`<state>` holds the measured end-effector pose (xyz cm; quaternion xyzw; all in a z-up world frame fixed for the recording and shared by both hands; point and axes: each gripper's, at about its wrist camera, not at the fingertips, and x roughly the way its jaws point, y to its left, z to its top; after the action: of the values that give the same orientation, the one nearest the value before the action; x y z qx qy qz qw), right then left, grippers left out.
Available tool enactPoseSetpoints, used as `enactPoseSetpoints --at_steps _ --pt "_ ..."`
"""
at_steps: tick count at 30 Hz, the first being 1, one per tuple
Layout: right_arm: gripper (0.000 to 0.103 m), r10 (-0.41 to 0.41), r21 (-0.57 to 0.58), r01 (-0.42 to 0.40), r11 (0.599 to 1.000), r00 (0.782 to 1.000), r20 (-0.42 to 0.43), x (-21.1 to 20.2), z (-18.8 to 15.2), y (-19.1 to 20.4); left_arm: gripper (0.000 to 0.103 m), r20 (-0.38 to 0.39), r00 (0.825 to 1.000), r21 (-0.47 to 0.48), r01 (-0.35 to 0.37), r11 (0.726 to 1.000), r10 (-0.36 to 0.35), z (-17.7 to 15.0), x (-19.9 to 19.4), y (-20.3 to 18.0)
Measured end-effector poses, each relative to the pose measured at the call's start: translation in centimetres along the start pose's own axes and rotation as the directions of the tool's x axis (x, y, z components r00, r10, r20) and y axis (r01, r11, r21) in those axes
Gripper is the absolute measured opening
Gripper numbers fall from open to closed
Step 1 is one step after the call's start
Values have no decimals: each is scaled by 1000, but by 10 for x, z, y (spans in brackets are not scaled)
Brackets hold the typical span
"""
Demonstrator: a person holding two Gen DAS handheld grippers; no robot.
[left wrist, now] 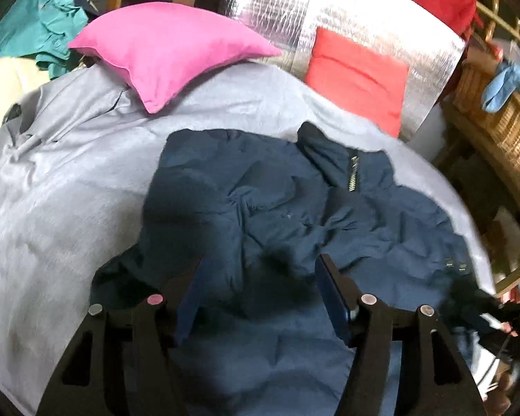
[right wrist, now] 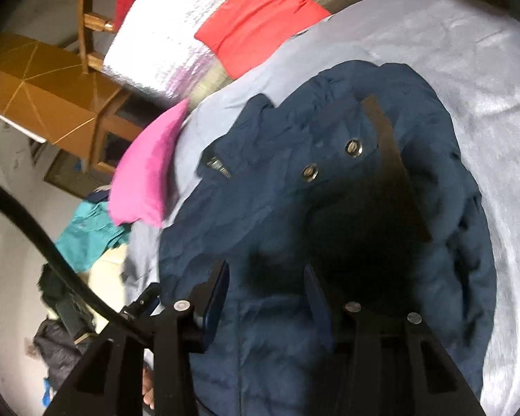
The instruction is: Fold large clothes
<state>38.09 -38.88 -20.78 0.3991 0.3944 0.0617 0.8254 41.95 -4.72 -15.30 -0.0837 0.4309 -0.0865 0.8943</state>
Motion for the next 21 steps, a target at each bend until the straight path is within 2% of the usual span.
enactPoseSetpoints --at_steps 3,6,8,10,15,18,21 --pt "49 -33 7 33 999 999 12 14 6 -4 65 -49 998 5 -28 1000 28 -1 25 1" --pt "27 -87 23 88 996 995 -55 33 8 -18 65 -67 997 48 -45 998 49 -5 35 -2" --pt "26 -82 56 86 995 994 -66 37 10 -26 65 -74 995 78 -53 996 59 -5 33 -4" --pt "28 -66 60 69 996 997 -50 32 11 -24 65 -73 996 65 -40 997 45 -4 27 -3" --pt "28 0 -12 0 1000 1000 -2 28 8 1 65 -14 1000 60 15 998 -14 1 11 -5" --pt "28 7 -80 -7 997 1000 4 33 4 17 65 0 1000 100 -6 995 6 -1 10 -11" --pt "28 -31 -82 27 996 998 -51 57 -1 19 65 -50 998 116 -29 993 35 -7 28 -12"
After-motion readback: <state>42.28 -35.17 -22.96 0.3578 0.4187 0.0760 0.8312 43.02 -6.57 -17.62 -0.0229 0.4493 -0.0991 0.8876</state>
